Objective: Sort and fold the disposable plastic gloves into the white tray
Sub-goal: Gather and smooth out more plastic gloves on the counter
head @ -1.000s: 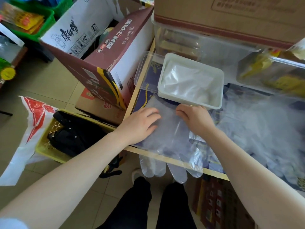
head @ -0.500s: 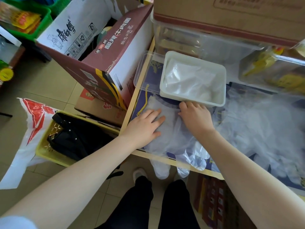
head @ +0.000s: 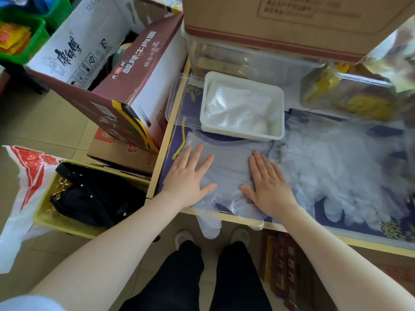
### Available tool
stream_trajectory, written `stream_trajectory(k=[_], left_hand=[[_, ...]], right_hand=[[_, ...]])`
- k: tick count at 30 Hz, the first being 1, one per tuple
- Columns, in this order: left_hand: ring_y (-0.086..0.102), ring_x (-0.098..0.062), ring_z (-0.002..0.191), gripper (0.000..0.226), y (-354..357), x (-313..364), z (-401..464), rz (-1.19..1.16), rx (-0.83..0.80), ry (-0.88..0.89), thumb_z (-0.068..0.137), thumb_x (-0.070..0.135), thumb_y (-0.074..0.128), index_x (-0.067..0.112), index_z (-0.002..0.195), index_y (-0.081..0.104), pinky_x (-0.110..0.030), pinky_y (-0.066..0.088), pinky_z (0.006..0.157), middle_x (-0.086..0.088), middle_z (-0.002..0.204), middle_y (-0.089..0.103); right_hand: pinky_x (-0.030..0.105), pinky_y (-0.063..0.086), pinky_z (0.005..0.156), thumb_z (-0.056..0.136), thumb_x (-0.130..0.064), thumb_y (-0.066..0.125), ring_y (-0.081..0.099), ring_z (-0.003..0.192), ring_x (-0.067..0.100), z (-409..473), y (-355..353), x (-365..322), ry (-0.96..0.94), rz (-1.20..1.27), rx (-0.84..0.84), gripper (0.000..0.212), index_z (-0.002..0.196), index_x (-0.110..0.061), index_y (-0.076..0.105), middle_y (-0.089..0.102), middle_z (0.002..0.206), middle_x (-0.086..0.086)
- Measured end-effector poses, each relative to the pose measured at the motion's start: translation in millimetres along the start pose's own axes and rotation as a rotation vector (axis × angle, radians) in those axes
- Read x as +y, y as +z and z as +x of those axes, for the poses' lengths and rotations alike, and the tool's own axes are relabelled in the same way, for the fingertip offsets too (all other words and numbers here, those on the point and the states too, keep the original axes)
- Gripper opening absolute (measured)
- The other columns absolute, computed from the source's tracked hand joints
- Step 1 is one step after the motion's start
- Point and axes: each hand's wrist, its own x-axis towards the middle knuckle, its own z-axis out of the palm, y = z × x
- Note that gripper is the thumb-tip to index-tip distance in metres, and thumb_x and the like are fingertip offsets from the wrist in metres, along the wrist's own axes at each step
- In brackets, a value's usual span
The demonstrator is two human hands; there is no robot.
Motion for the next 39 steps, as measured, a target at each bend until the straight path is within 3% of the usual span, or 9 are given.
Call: stream_trajectory(k=[3, 7, 11, 15, 23, 28, 32, 35, 39], left_hand=[[-0.025, -0.035, 0.139, 0.106, -4.8, 8.6, -1.0, 0.025, -0.079, -0.032, 0.069, 0.085, 0.036, 0.034, 0.146, -0.016, -0.047, -0.009, 0.113, -0.010, 0.153, -0.028], [-0.026, -0.040, 0.138, 0.123, -13.1, 17.0, 0.6, 0.101, -0.145, -0.065, 0.057, 0.093, 0.039, 0.031, 0.144, -0.022, -0.050, -0.011, 0.112, -0.016, 0.150, -0.031], [-0.014, -0.032, 0.143, 0.104, -26.3, 31.5, 1.1, 0.036, -0.080, -0.100, 0.072, 0.084, 0.033, 0.027, 0.149, -0.010, -0.046, -0.001, 0.115, -0.010, 0.155, -0.021], [0.004, -0.025, 0.144, 0.073, -38.6, 63.4, 5.6, -0.100, 0.158, 0.030, 0.090, 0.056, 0.042, 0.018, 0.148, 0.020, -0.039, 0.011, 0.115, -0.007, 0.158, 0.007], [0.036, -0.022, 0.131, 0.044, -47.3, 147.8, 48.1, -0.385, 0.281, 0.243, 0.090, 0.023, 0.056, 0.010, 0.131, 0.050, -0.034, 0.032, 0.106, -0.006, 0.140, 0.043], [0.037, -0.016, 0.130, 0.057, -76.1, 198.4, 76.6, -0.758, 0.345, 0.241, 0.086, 0.027, 0.058, 0.007, 0.137, 0.041, -0.017, 0.024, 0.103, -0.009, 0.141, 0.041], [0.023, -0.009, 0.134, 0.070, -107.1, 219.0, 85.8, -0.682, 0.397, 0.401, 0.072, 0.058, 0.062, 0.019, 0.128, 0.051, -0.026, 0.017, 0.110, -0.004, 0.144, 0.040], [0.054, -0.009, 0.106, 0.026, -124.9, 222.9, 81.7, -0.852, 0.241, 0.362, 0.072, 0.047, 0.069, 0.024, 0.082, 0.063, -0.028, 0.038, 0.094, -0.002, 0.108, 0.066], [0.052, -0.004, 0.051, 0.017, -134.1, 210.7, 71.5, -1.217, 0.135, 0.157, 0.088, 0.011, 0.061, 0.012, 0.072, 0.055, -0.017, 0.043, 0.058, 0.008, 0.054, 0.060]], right_hand=[[0.030, -0.008, 0.112, 0.076, -0.070, -0.019, -0.006, 0.144, 0.017, -11.7, -5.6, 14.5, 0.053, -0.007, -0.028, 0.096, 0.149, -0.010, 0.000, -0.006, 0.157, 0.005], [0.035, 0.014, 0.115, 0.095, -0.051, 0.026, 0.013, 0.144, 0.023, -25.0, -16.5, 38.9, 0.007, 0.168, -0.023, 0.066, 0.149, -0.013, 0.019, 0.008, 0.158, 0.004], [0.044, 0.030, 0.106, 0.096, -0.024, 0.045, 0.033, 0.133, 0.034, -31.1, -22.5, 84.8, 0.377, 0.493, 0.278, 0.046, 0.139, -0.007, 0.039, 0.031, 0.150, 0.013], [0.047, 0.032, 0.103, 0.096, -0.033, 0.045, 0.032, 0.131, 0.037, -20.6, -17.3, 131.2, 0.559, 0.444, 0.150, 0.058, 0.143, -0.005, 0.027, 0.031, 0.148, 0.018], [0.035, 0.037, 0.063, 0.097, -0.021, 0.041, 0.053, 0.085, 0.034, -18.4, -14.0, 162.4, 0.458, 0.480, 0.294, 0.025, 0.088, -0.004, 0.057, 0.055, 0.091, 0.012], [0.025, 0.046, 0.072, 0.098, -0.009, 0.043, 0.060, 0.071, 0.012, -41.1, -75.6, 170.7, 0.321, 1.371, 0.280, 0.027, 0.076, -0.007, 0.059, 0.066, 0.073, 0.001], [0.012, 0.044, 0.054, 0.099, -0.010, 0.037, 0.058, 0.055, 0.007, -64.2, -122.0, 182.2, 0.014, 1.519, -0.007, 0.032, 0.075, -0.004, 0.056, 0.061, 0.063, 0.002], [0.017, 0.050, 0.055, 0.099, -0.013, 0.037, 0.062, 0.056, 0.009, -63.3, -133.9, 195.1, 0.007, 1.623, -0.060, 0.030, 0.075, -0.008, 0.055, 0.066, 0.063, -0.002], [0.022, 0.053, 0.059, 0.097, -0.015, 0.044, 0.061, 0.053, 0.007, -52.7, -138.5, 205.5, 0.066, 1.585, -0.033, 0.025, 0.076, -0.009, 0.056, 0.065, 0.058, -0.004]])
